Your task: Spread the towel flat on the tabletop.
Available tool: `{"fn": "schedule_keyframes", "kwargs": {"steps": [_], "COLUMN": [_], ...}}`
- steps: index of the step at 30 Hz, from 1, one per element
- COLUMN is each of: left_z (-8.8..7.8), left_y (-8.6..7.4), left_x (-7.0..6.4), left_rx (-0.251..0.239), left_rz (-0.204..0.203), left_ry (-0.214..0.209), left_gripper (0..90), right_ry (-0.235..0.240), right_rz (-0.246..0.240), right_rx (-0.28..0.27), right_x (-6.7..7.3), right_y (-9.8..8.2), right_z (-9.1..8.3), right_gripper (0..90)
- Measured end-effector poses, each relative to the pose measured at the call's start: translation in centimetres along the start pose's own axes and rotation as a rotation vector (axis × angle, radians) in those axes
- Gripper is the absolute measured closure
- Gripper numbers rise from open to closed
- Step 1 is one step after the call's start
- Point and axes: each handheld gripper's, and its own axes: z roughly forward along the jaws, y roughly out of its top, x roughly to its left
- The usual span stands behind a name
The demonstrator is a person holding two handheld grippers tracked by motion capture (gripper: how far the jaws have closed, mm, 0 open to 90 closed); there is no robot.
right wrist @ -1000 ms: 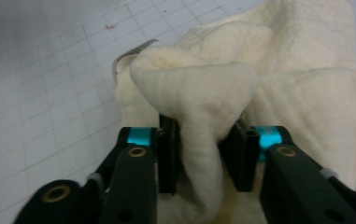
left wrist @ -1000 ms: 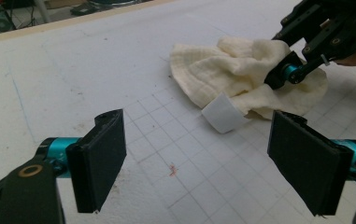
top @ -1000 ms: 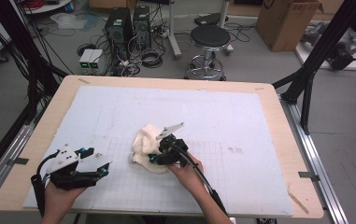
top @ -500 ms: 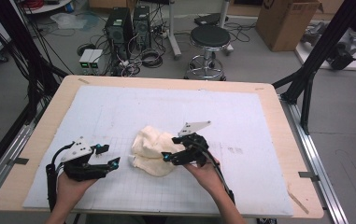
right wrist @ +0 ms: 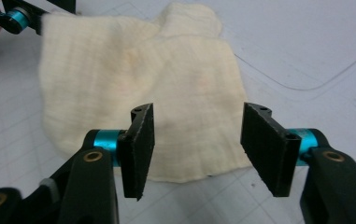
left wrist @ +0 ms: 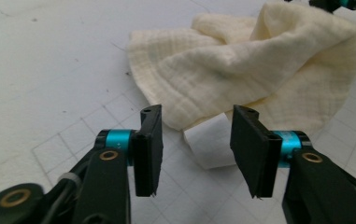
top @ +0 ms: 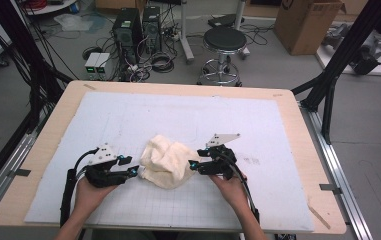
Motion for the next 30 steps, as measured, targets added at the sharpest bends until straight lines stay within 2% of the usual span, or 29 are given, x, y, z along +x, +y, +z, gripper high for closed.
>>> {"fn": "schedule_keyframes", "kwargs": {"steps": [3, 4, 7, 8, 10, 11, 12, 14, 17, 22, 23, 28, 30], "left_z": [0.6, 0.8, 1.5, 1.9, 2.1, 2.3, 2.5, 2.7, 2.8, 3.1, 3.1, 3.2, 3.2], "left_y": [-0.1, 0.0, 0.1, 0.1, 0.2, 0.2, 0.2, 0.2, 0.1, 0.0, 0.0, 0.1, 0.1], "left_x": [-0.1, -0.3, -0.6, -0.7, -0.7, -0.7, -0.7, -0.8, -0.8, -1.0, -1.1, -1.3, -1.4], "left_rx": [0.036, 0.049, 0.061, 0.067, 0.074, 0.082, 0.092, 0.122, 0.143, 0.148, 0.148, 0.148, 0.146], "left_rz": [0.020, 0.034, 0.052, 0.056, 0.058, 0.057, 0.065, 0.078, 0.065, 0.067, 0.072, 0.072, 0.067], "left_ry": [-0.019, -0.022, -0.030, -0.037, -0.043, -0.045, -0.045, -0.037, -0.023, -0.021, -0.024, -0.019, -0.019], "left_gripper": [59.0, 61.8, 61.8, 61.5, 61.5, 61.5, 62.9, 63.7, 64.1, 67.0, 70.3, 73.3, 75.6], "right_ry": [-0.012, -0.013, -0.022, -0.022, -0.018, -0.018, -0.024, -0.028, -0.050, -0.070, -0.080, -0.072, -0.053], "right_rz": [-0.012, -0.017, -0.018, 0.002, 0.007, 0.000, -0.002, -0.009, -0.022, -0.024, -0.033, -0.015, -0.007], "right_rx": [0.022, 0.022, 0.010, 0.003, 0.005, 0.012, 0.043, 0.049, 0.082, 0.086, 0.088, 0.086, 0.080], "right_x": [-0.3, -0.5, -0.8, -1.2, -1.2, -1.3, -1.1, -1.1, -1.1, -1.2, -1.2, -1.5, -1.8], "right_y": [-0.4, -0.5, -0.6, -0.6, -0.7, -0.7, -0.9, -0.9, -1.0, -1.1, -1.1, -1.2, -1.3], "right_z": [0.5, 0.7, 0.7, 0.7, 0.7, 0.9, 1.4, 1.5, 2.2, 2.5, 2.6, 2.5, 2.4], "right_gripper": [54.1, 55.7, 57.1, 58.1, 58.3, 58.6, 59.6, 59.9, 61.4, 67.5, 70.8, 77.5, 84.5]}}
